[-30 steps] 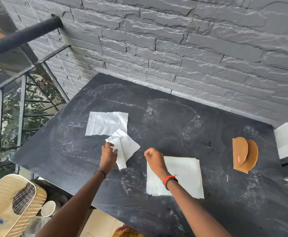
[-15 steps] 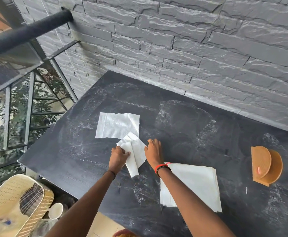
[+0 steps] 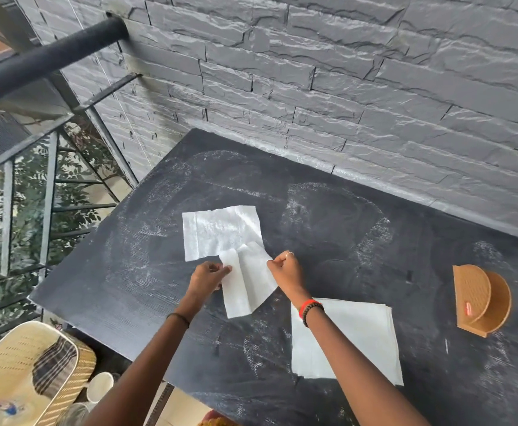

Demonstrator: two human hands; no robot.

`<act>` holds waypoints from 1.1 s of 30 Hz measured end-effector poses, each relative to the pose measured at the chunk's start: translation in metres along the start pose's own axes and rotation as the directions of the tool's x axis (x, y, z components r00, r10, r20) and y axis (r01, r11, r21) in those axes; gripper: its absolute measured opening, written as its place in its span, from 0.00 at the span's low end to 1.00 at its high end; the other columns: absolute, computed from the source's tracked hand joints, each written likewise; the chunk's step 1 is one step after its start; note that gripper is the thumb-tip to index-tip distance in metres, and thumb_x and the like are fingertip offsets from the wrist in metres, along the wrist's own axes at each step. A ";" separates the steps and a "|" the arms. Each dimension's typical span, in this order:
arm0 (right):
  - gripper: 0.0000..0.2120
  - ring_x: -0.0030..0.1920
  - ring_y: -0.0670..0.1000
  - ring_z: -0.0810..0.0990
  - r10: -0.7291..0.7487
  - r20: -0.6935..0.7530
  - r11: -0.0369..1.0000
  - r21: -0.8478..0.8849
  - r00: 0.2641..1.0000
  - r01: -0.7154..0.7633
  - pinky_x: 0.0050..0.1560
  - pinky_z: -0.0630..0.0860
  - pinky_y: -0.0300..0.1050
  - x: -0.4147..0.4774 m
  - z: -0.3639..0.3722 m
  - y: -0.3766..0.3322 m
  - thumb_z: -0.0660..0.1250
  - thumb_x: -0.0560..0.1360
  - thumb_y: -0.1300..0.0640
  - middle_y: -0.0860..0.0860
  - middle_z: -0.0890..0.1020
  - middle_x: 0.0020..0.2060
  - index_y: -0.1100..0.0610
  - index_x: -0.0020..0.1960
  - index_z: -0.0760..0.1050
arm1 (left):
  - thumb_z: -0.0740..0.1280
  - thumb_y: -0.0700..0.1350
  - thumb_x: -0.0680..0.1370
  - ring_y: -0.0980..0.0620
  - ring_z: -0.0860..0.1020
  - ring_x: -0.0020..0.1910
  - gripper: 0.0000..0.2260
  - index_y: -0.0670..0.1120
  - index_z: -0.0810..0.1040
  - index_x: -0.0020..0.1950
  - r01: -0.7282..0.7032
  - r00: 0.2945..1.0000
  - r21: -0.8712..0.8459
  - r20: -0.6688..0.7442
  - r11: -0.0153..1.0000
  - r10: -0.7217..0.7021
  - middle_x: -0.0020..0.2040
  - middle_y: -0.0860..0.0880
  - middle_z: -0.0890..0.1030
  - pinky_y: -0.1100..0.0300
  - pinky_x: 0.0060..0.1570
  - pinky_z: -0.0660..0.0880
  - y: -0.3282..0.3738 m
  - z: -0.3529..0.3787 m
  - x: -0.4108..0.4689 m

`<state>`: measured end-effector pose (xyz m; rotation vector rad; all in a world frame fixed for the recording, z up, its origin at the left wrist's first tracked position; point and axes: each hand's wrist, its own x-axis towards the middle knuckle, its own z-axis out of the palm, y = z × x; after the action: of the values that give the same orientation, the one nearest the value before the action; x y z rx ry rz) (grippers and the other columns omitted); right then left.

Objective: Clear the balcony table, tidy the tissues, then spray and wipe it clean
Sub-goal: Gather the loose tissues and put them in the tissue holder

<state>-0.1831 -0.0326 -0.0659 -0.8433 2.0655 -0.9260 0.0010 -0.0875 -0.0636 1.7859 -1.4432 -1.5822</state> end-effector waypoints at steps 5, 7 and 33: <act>0.10 0.40 0.48 0.76 0.038 0.014 0.950 0.311 0.999 -0.040 0.39 0.72 0.39 -0.009 -0.036 0.009 0.63 0.71 0.69 0.49 0.78 0.39 0.56 0.45 0.74 | 0.71 0.44 0.75 0.49 0.78 0.39 0.08 0.45 0.73 0.41 0.002 0.998 -0.149 0.061 0.989 0.007 0.43 0.44 0.79 0.60 0.38 0.76 0.019 -0.002 -0.011; 0.16 0.39 0.50 0.77 0.035 0.075 0.939 0.340 0.997 -0.058 0.38 0.73 0.41 -0.015 -0.052 0.012 0.60 0.71 0.71 0.51 0.80 0.41 0.54 0.51 0.77 | 0.71 0.41 0.75 0.50 0.79 0.38 0.08 0.44 0.73 0.44 0.025 0.995 -0.208 0.095 0.978 -0.005 0.43 0.43 0.80 0.63 0.34 0.78 0.023 0.000 -0.013; 0.19 0.61 0.47 0.71 0.073 -0.064 0.933 0.357 0.995 -0.045 0.37 0.82 0.47 -0.126 -0.203 0.105 0.61 0.77 0.70 0.47 0.73 0.63 0.55 0.63 0.76 | 0.70 0.37 0.75 0.51 0.83 0.45 0.14 0.42 0.75 0.60 0.027 0.858 -0.171 0.510 0.985 0.066 0.52 0.47 0.82 0.61 0.40 0.79 0.028 0.088 -0.070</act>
<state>-0.3064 0.1901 -0.0083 -0.5570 1.8928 -1.2672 -0.0791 -0.0095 -0.0324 1.2937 -1.4663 -2.2161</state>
